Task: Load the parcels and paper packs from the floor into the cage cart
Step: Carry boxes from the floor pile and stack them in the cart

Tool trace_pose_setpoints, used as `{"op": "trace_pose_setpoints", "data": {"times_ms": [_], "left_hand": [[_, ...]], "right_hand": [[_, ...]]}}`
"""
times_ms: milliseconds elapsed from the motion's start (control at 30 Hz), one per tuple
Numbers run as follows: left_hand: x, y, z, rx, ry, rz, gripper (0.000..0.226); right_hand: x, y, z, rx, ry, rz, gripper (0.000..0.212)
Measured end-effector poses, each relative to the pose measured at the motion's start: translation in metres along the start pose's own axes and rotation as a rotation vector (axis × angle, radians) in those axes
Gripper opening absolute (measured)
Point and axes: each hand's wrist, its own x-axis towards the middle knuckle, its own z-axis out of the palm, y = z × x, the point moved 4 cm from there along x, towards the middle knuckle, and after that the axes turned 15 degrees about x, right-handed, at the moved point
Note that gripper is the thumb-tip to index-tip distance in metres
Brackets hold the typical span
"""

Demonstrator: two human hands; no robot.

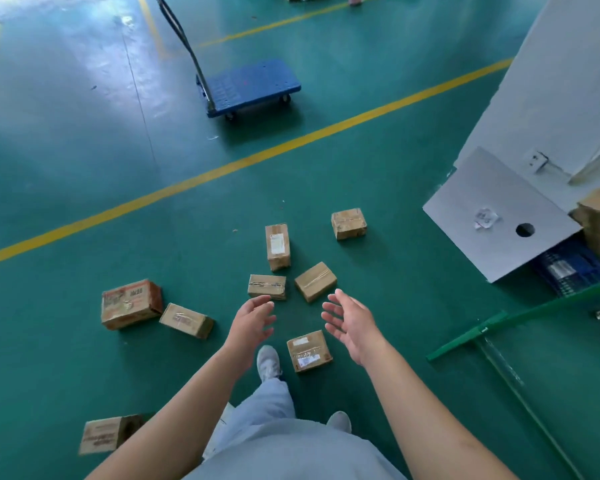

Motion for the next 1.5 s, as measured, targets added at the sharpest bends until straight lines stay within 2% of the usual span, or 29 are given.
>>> {"op": "trace_pose_setpoints", "data": {"times_ms": [267, 633, 767, 867, 1133, 1333, 1500], "left_hand": [[0.078, 0.038, -0.009, -0.117, -0.006, -0.052, 0.02], [0.251, 0.117, -0.105, -0.196, 0.022, -0.171, 0.022], [0.306, 0.14, -0.137, -0.147, 0.032, -0.195, 0.022], [0.339, 0.155, -0.142, -0.112, 0.018, -0.205, 0.024], [0.433, 0.167, -0.097, -0.118, 0.025, -0.296, 0.025], [0.523, 0.118, -0.03, -0.161, 0.03, -0.453, 0.029], [0.607, 0.063, 0.008, -0.17, 0.017, -0.543, 0.025]], "right_hand": [[0.073, -0.033, 0.052, -0.122, 0.024, 0.028, 0.028], [0.226, -0.067, 0.222, -0.315, 0.09, 0.15, 0.028], [0.274, -0.067, 0.282, -0.341, 0.029, 0.219, 0.023], [0.303, -0.073, 0.302, -0.357, 0.003, 0.248, 0.023], [0.415, -0.092, 0.274, -0.42, 0.076, 0.359, 0.032], [0.524, -0.085, 0.225, -0.534, 0.126, 0.445, 0.033], [0.617, -0.044, 0.199, -0.592, 0.143, 0.499, 0.032]]}}
